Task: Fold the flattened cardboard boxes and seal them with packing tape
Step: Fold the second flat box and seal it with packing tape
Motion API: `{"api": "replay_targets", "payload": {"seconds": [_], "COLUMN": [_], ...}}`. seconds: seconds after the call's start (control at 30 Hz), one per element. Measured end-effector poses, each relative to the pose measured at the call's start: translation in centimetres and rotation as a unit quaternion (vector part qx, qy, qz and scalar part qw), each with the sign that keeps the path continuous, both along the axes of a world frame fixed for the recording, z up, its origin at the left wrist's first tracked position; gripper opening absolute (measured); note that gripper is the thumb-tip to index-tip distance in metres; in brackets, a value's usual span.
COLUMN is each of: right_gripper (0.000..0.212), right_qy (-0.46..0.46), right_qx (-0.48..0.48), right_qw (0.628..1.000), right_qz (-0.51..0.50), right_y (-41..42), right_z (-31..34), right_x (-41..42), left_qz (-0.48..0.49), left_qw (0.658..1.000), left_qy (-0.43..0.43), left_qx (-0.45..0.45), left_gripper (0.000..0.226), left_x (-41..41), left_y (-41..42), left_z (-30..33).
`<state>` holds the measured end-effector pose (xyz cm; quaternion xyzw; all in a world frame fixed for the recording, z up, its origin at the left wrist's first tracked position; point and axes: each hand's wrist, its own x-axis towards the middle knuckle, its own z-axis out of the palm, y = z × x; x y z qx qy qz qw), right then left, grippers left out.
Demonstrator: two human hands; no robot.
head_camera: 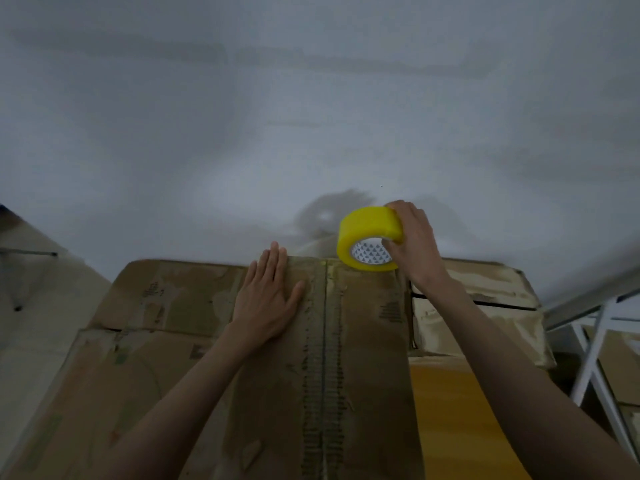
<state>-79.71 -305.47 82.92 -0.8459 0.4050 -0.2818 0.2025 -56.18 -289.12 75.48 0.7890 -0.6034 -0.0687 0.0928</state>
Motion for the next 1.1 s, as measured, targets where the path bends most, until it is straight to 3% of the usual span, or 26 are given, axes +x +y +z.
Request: {"api": "replay_targets", "payload": {"seconds": [0.2, 0.43, 0.53, 0.67, 0.8, 0.9, 0.97, 1.1], "right_gripper": [0.06, 0.045, 0.04, 0.025, 0.036, 0.044, 0.046, 0.048], "right_qy": [-0.045, -0.169, -0.171, -0.151, -0.088, -0.023, 0.014, 0.003], "right_qx": [0.057, 0.217, 0.242, 0.196, 0.097, 0.039, 0.035, 0.045], "right_qw": [0.997, 0.961, 0.955, 0.968, 0.991, 0.997, 0.996, 0.996], "right_qz": [0.017, 0.0, -0.035, -0.045, -0.026, -0.067, -0.076, -0.081], "right_y": [-0.3, 0.0, 0.3, 0.0, -0.8, -2.0, -1.9, -1.5], "right_z": [0.2, -1.7, -2.7, -2.2, -0.5, 0.5, 0.6, 0.1], "right_x": [-1.0, -1.4, -1.0, -0.9, -3.0, -5.6, -6.7, -6.8], "left_qz": [-0.009, -0.023, -0.02, -0.028, -0.035, -0.044, -0.05, -0.055], "left_qw": [1.0, 1.0, 1.0, 0.999, 0.999, 0.999, 0.998, 0.997], "left_qy": [-0.024, 0.01, 0.014, 0.018, 0.016, 0.014, 0.009, -0.003], "left_qx": [0.018, 0.014, 0.013, 0.002, 0.003, 0.02, 0.031, 0.05], "left_gripper": [0.078, 0.083, 0.088, 0.089, 0.092, 0.092, 0.092, 0.088], "left_x": [-0.6, -3.9, -4.3, -4.2, -3.9, -3.8, -4.0, -4.9], "left_y": [-0.3, -2.7, -2.7, -2.4, -2.4, -2.4, -2.4, -2.9], "left_z": [0.8, 0.9, 0.5, 0.1, 0.0, 0.0, 0.2, 0.8]}}
